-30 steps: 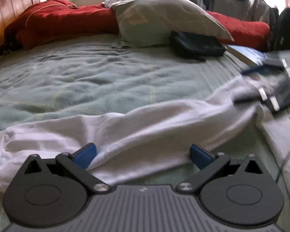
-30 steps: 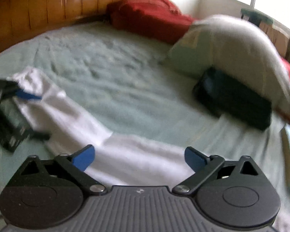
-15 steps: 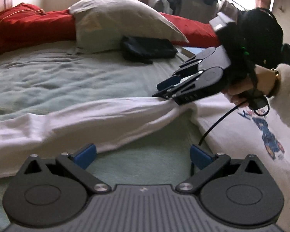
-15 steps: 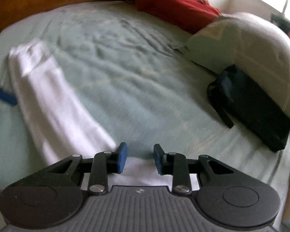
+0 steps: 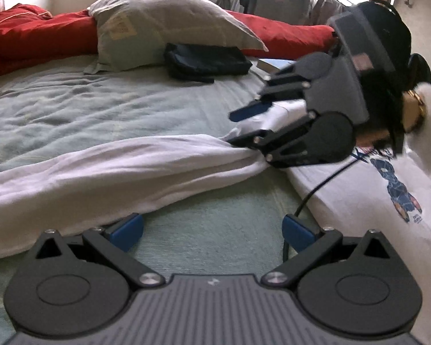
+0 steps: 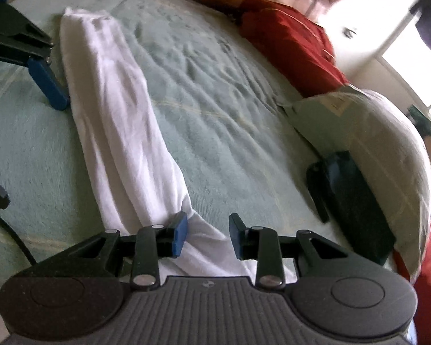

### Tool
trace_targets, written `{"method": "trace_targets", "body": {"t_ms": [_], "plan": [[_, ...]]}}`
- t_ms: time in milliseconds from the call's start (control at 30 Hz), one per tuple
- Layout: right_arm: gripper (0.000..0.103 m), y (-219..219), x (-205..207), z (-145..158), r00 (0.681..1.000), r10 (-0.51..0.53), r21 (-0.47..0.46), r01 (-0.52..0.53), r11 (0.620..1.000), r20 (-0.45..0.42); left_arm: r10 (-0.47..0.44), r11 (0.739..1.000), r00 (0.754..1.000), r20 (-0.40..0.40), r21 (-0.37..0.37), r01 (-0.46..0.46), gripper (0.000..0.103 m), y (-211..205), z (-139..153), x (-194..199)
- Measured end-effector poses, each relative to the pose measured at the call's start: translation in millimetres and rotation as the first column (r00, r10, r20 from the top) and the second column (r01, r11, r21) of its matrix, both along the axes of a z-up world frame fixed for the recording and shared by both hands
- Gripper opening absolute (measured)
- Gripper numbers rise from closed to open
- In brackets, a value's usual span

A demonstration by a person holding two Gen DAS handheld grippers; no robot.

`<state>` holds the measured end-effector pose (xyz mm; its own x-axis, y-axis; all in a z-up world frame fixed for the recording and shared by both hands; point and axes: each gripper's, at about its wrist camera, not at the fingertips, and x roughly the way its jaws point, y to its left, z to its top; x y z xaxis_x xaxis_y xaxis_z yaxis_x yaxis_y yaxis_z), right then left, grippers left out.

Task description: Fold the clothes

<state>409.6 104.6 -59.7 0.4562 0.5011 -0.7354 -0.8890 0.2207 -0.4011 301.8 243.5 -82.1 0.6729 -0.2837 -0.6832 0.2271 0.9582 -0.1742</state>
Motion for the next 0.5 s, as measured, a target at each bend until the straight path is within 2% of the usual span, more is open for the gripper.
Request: {"method": "trace_targets", "body": {"t_ms": [67,167,200,233,267,300,400,500], "plan": [[0.037,2,17,4,0.996,0.012,-0.004,-0.013,1.0,-0.091,-0.014,1.0,1.0,-0.001,-0.01,0.014,0.102,-1,-2,0],[0.035,-1,44,9,0.962,-0.019,0.022,0.027,0.999,-0.272,-0.027,0.999,1.0,0.001,-0.023,0.027,0.102,-1,-3,0],[0.032,-3,51,9,0.946,-0.028,0.033,0.041,0.999,-0.323,-0.031,0.999,1.0,0.001,-0.029,0.031,0.102,-1,-4,0],[0.025,-4,58,10,0.927,-0.036,0.042,0.056,0.998,-0.372,-0.033,0.999,0.999,0.002,-0.033,0.033,0.102,-1,-4,0],[0.017,-4,56,10,0.929,-0.029,0.046,0.05,0.998,-0.368,-0.033,0.999,0.999,0.003,-0.038,0.034,0.102,0,-4,0],[0.005,-3,50,11,0.938,-0.018,0.048,0.037,0.998,-0.346,-0.034,0.998,0.999,0.005,-0.043,0.035,0.102,0,-3,0],[0.004,0,43,16,0.965,-0.015,0.079,0.037,0.996,-0.261,-0.038,0.998,0.999,0.011,-0.058,0.038,0.102,1,-2,-1],[0.004,7,60,20,0.971,-0.099,0.147,0.133,0.98,-0.216,-0.04,0.997,0.999,0.017,-0.066,0.041,0.102,2,-1,-3]]}}
